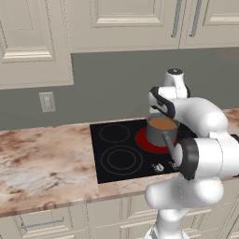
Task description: Pick up the sugar cube(s) and place them in the saucepan with hot chocolate.
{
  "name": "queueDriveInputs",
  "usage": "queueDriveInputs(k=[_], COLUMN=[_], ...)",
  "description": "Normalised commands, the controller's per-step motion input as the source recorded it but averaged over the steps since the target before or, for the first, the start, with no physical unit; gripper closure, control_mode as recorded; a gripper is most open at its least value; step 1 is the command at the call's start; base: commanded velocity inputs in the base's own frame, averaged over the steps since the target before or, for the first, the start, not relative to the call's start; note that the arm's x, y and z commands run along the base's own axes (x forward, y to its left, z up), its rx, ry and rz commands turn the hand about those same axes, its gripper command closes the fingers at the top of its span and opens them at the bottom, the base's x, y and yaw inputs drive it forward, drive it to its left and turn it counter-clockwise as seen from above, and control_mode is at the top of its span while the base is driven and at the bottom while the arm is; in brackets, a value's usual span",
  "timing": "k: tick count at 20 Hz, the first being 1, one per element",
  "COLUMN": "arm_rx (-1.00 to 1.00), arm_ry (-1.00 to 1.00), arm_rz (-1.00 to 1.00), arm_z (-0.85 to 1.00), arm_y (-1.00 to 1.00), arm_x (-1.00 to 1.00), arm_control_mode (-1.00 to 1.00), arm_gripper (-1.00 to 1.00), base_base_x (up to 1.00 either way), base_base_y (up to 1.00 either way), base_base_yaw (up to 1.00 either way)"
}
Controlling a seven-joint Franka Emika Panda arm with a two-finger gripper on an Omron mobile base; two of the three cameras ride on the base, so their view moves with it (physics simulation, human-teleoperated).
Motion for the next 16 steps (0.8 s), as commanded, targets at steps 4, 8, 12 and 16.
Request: queueDriveInputs(k=[4,8,12,16], arm_rx=[0.04,0.06,0.03,0.0], arm_ry=[-0.02,0.0,0.0,0.0], arm_rz=[0.0,0.0,0.0,0.0], arm_z=[0.0,-0.01,-0.04,0.0], arm_y=[0.0,-0.02,-0.13,-0.1], arm_x=[0.09,0.15,0.16,0.08], arm_control_mode=[-1.0,-1.0,-1.0,-1.0], arm_gripper=[1.0,1.0,1.0,1.0], base_base_x=[0.0,0.0,0.0,0.0], base_base_y=[0.0,0.0,0.0,0.0], base_base_yaw=[0.0,0.0,0.0,0.0])
